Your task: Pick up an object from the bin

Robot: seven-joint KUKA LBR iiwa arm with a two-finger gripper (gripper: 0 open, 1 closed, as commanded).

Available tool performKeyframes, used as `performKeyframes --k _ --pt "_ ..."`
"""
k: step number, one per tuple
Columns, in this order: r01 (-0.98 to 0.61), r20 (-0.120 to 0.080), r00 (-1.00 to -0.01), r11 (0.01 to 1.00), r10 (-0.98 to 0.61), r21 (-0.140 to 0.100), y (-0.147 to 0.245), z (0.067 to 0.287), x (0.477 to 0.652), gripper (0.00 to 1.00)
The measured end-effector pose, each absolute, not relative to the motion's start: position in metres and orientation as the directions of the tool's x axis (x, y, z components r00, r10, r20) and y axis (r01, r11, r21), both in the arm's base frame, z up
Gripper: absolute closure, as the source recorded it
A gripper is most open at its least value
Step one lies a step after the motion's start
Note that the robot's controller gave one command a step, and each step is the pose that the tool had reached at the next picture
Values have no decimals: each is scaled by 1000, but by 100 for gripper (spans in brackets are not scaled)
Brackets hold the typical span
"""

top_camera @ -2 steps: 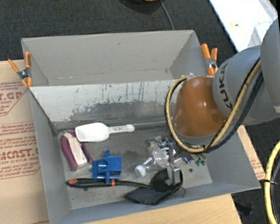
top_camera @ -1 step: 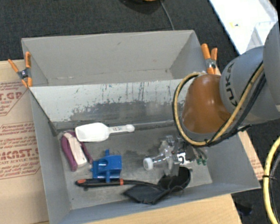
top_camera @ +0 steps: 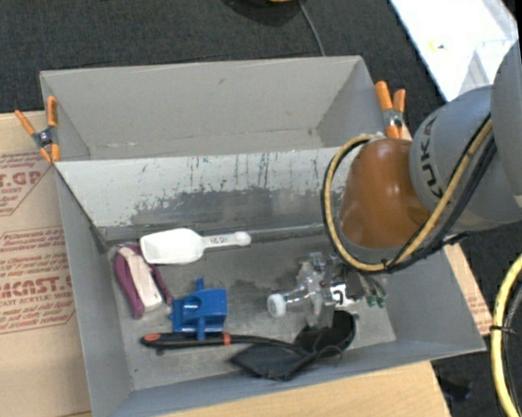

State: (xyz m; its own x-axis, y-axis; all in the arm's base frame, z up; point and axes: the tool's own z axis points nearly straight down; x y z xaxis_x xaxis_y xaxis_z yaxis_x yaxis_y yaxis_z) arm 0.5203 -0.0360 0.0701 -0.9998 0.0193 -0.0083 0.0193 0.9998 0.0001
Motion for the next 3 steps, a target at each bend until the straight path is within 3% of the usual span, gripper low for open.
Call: performKeyframes --k 3 --pt "20 -8 -1000 1000 20 -1 -36 70 520 100"
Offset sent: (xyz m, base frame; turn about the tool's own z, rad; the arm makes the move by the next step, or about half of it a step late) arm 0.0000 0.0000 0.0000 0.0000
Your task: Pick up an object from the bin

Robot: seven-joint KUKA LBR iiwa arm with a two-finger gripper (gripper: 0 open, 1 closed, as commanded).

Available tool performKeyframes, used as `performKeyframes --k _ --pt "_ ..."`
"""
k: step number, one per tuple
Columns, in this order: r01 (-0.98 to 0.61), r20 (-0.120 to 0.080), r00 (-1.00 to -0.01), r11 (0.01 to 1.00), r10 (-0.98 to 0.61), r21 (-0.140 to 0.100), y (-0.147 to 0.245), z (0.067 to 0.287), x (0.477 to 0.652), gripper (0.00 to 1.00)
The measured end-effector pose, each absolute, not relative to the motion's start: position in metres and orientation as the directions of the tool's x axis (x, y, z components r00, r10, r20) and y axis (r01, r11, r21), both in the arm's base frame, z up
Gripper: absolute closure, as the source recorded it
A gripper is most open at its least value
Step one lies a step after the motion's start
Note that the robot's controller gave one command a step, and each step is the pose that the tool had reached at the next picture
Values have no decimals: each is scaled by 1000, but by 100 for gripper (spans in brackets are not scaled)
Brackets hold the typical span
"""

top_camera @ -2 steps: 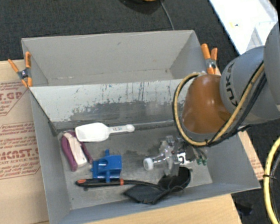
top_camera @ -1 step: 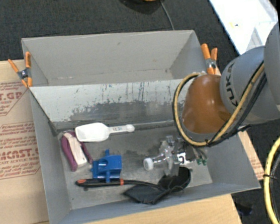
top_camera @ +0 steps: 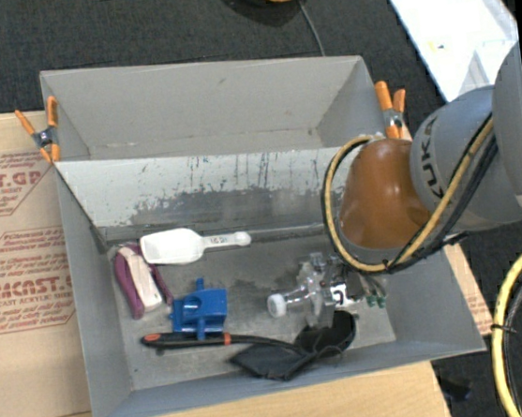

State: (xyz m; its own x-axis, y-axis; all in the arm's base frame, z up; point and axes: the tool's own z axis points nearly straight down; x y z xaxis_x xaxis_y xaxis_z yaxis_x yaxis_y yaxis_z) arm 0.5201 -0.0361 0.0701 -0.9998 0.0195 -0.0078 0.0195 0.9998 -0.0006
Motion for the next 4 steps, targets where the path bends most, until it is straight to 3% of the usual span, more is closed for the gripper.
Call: performKeyframes --k 4 --pt "20 -8 -1000 1000 20 -1 -36 70 520 100"
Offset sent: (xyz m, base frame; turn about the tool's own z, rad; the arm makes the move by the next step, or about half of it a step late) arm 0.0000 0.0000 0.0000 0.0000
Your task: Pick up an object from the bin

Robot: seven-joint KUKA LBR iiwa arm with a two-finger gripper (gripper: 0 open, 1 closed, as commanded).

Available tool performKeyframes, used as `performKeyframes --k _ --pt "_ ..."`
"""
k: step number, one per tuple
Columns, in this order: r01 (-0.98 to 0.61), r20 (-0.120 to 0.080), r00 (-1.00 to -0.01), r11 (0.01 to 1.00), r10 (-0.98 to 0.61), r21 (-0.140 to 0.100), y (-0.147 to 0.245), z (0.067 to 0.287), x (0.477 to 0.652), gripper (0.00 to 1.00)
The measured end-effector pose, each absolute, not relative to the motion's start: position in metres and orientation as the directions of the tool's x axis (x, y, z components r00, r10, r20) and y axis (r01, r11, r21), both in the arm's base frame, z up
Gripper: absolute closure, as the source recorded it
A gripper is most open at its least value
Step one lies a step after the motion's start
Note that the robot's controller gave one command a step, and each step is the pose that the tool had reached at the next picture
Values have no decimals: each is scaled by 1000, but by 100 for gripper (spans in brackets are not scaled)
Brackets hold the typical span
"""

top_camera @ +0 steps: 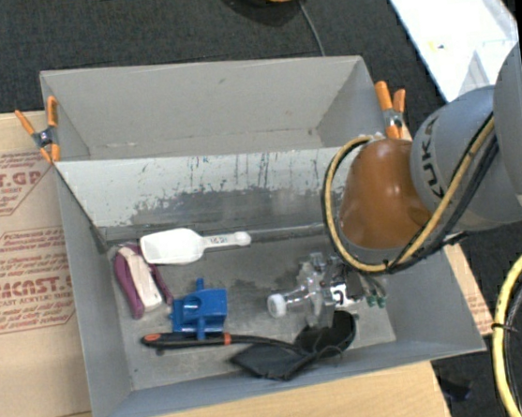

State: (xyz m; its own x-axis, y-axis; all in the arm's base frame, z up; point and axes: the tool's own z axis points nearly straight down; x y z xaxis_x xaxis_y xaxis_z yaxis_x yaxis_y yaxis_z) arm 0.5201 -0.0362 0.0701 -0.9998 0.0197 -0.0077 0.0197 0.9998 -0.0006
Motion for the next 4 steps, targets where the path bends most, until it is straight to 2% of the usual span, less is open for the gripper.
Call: performKeyframes --k 4 --pt "20 -8 -1000 1000 20 -1 -36 70 520 100"
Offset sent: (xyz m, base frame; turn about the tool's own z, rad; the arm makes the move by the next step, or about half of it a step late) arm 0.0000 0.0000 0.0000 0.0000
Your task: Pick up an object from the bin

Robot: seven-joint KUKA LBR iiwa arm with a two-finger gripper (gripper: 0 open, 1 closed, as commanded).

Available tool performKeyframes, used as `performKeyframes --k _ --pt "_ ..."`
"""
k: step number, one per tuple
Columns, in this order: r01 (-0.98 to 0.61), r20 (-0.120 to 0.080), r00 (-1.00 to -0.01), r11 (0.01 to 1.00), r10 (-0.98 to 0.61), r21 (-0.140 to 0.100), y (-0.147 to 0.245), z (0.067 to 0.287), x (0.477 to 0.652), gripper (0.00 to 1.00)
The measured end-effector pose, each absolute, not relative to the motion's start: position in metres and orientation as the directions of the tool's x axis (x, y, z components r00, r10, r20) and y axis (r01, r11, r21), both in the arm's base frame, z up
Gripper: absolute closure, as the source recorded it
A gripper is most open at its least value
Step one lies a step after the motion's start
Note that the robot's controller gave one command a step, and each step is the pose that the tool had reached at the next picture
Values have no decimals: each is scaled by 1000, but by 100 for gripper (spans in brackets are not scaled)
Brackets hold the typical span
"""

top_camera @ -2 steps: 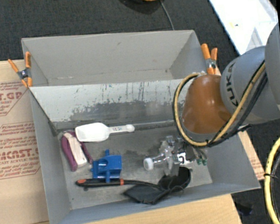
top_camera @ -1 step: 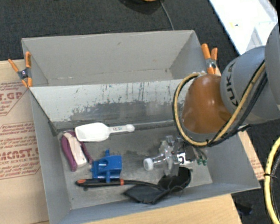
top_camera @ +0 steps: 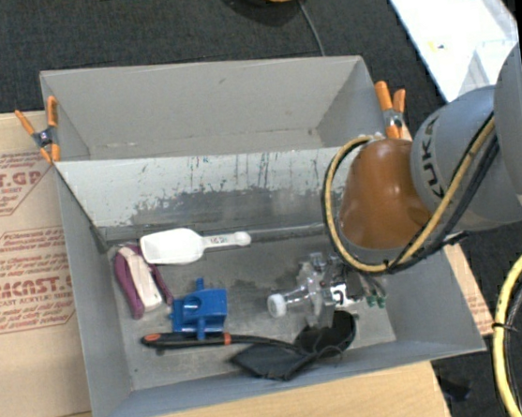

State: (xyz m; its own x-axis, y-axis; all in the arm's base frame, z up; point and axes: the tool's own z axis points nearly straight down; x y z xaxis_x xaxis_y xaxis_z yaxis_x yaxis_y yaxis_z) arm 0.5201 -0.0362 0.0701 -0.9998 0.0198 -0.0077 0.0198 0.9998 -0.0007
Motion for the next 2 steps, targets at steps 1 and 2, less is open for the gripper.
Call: performKeyframes --k 1,2 --pt "20 -8 -1000 1000 20 -1 -36 70 520 100" --pt "20 -8 -1000 1000 20 -1 -36 70 520 100"
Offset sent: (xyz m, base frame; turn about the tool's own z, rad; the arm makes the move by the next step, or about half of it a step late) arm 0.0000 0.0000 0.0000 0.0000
